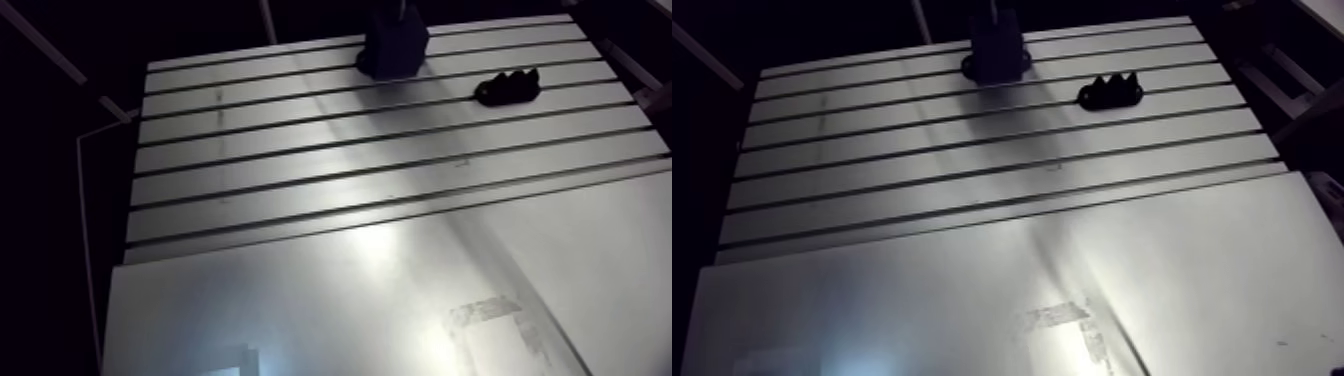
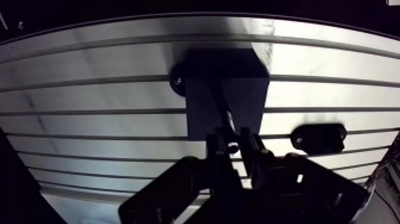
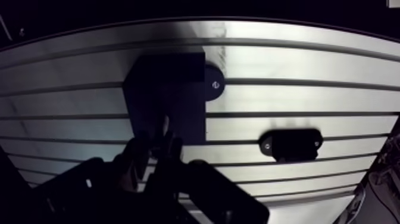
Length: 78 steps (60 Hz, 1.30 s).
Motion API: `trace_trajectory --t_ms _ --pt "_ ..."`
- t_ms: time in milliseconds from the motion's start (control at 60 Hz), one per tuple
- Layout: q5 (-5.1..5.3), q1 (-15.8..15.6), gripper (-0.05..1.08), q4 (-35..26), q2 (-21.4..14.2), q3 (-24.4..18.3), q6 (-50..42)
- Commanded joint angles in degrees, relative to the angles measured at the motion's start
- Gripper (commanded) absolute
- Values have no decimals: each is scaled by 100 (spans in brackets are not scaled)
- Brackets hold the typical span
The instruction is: Pick up the M10 bolt and insert it into the hole until fully seated.
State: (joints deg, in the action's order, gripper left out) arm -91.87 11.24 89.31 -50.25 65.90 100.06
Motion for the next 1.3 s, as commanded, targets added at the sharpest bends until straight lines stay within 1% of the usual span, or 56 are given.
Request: trace_trajectory --t_ms 17,817,917,983,1000,1017,1033,1050,1067,1083,1100,1117,1133,1167,1200,1250,1267,1300 --pt "-10 10 108 2 -5 23 0" --pt "16 28 108 29 21 135 -26" --pt "16 35 107 142 13 210 -26" --pt "-9 37 105 265 -5 266 -10" --pt "-3 37 101 311 -13 284 -1" --pt "-9 37 89 333 -22 302 8" --pt "-9 37 89 333 -22 302 8" --pt "-18 37 56 336 -30 312 -6" --pt "-18 37 56 336 -30 312 -6" --pt "-12 37 7 344 -47 336 7" --pt "4 37 4 360 -79 369 1" --pt "4 37 4 360 -79 369 1" --pt "7 44 1 385 -121 404 8" --pt "7 44 1 385 -121 404 8" --pt "15 54 0 540 -225 419 49" --pt "8 69 0 636 -278 412 67" --pt "37 79 0 688 -323 381 85" --pt "42 88 0 681 -374 324 110"
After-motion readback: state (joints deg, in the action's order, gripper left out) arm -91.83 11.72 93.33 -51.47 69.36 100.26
